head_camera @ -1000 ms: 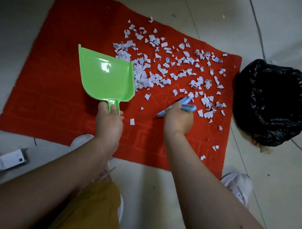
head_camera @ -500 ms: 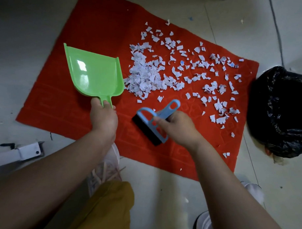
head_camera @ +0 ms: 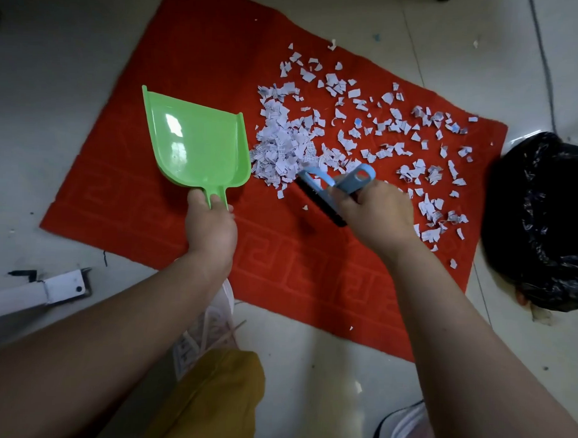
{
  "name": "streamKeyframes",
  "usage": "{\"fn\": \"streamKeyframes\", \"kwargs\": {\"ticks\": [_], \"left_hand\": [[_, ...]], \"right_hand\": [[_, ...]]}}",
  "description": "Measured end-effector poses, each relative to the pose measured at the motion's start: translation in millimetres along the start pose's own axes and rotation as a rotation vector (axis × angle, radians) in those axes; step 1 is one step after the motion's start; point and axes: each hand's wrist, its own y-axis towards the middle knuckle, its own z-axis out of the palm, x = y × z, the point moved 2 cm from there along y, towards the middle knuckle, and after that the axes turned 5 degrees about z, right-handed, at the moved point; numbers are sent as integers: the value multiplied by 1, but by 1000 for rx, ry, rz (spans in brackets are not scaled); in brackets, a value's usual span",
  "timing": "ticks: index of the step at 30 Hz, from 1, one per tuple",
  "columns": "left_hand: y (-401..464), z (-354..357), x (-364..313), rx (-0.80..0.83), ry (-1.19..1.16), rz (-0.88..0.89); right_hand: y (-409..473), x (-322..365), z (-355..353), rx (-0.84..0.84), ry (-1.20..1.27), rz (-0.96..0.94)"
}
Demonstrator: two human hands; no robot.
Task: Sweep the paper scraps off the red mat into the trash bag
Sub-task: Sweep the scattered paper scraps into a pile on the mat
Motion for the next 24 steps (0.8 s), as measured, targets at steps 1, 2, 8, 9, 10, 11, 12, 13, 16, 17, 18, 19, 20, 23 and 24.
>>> {"fn": "streamKeyframes", "kwargs": {"ticks": [1, 2, 8, 9, 10, 11, 12, 13, 16, 17, 18, 19, 20, 23, 24], "left_hand": [[0, 1, -1, 0, -4, -2], [-1, 2, -1, 2, -7, -3], [-3, 2, -3, 11, -15, 3], [-3, 1, -3, 7, -15, 1], [-3, 1, -3, 4, -14, 0], [-3, 1, -3, 4, -14, 0], [-3, 1, -3, 4, -13, 1], [-3, 1, -4, 2, -11, 6], [-6, 6, -8, 10, 13, 47], [-8, 8, -10, 20, 26, 66], [-11, 11, -11, 37, 40, 83], [-14, 14, -12, 58, 53, 97], [-18, 18, -12, 84, 63, 108], [-37, 32, -11, 198, 95, 133], [-43, 36, -9, 234, 108, 138]], "right_hand": [[-2, 0, 2, 38, -21, -34], [-5, 2, 5, 87, -45, -65], [7, 5, 9, 105, -101, -18], [10, 4, 7, 84, -102, -13], [13, 3, 5, 72, -102, -7], [15, 1, 3, 61, -95, 0], [15, -1, 0, 44, -76, 6], [15, -4, -3, 24, -40, 10], [3, -17, -12, -23, 161, 60], [-3, -23, -13, -39, 232, 89], [-13, -30, -12, -72, 287, 132], [-22, -37, -10, -117, 328, 189], [-33, -46, -6, -164, 363, 265], [-75, -78, 12, -267, 454, 574], [-90, -87, 20, -290, 471, 671]]}}
